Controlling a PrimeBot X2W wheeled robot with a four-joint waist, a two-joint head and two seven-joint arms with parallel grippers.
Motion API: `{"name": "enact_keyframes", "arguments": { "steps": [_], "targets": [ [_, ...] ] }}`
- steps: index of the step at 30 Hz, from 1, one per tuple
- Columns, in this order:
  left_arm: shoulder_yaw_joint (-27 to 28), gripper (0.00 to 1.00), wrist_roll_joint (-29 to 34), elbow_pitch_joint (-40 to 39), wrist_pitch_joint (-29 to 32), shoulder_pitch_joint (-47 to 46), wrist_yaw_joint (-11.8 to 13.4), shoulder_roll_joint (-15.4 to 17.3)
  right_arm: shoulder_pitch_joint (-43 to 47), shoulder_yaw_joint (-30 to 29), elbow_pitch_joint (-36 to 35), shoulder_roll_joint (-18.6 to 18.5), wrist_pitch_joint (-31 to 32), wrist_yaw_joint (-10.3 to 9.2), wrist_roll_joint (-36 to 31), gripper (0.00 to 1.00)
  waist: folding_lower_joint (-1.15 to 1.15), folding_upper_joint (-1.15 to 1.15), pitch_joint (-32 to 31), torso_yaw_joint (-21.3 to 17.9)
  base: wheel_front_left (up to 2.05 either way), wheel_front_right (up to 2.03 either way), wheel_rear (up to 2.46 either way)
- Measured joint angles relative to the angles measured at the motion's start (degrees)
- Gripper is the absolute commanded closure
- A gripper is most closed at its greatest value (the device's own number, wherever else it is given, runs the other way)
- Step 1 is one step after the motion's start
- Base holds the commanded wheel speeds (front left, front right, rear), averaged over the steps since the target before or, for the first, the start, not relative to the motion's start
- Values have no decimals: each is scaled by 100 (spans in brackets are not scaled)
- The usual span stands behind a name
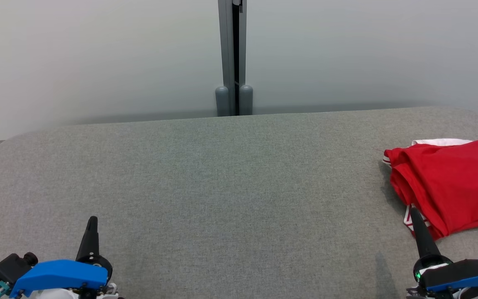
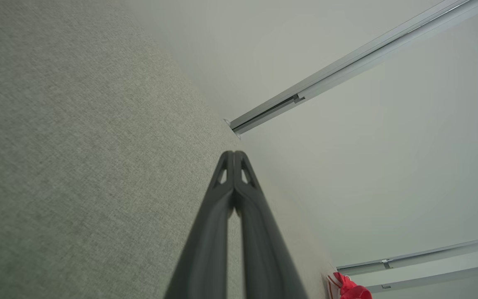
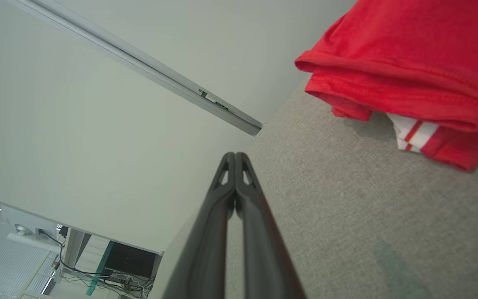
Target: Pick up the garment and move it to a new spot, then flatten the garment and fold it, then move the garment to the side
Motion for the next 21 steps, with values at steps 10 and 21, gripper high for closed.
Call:
{"name": "enact_keyframes", "arguments": {
  "steps": [10,21],
  "targets": [
    [174,100,-491,-3,147,-75,-92,-121,-113,-12,109,-2,63,0,598,100,0,0,-1,1,0,0,0],
    [350,100,-991,-8,292,-152,-194,-247,-210,-25,220,-4,136,-1,1206,100,0,0,-2,1,0,0,0]
  ]
}}
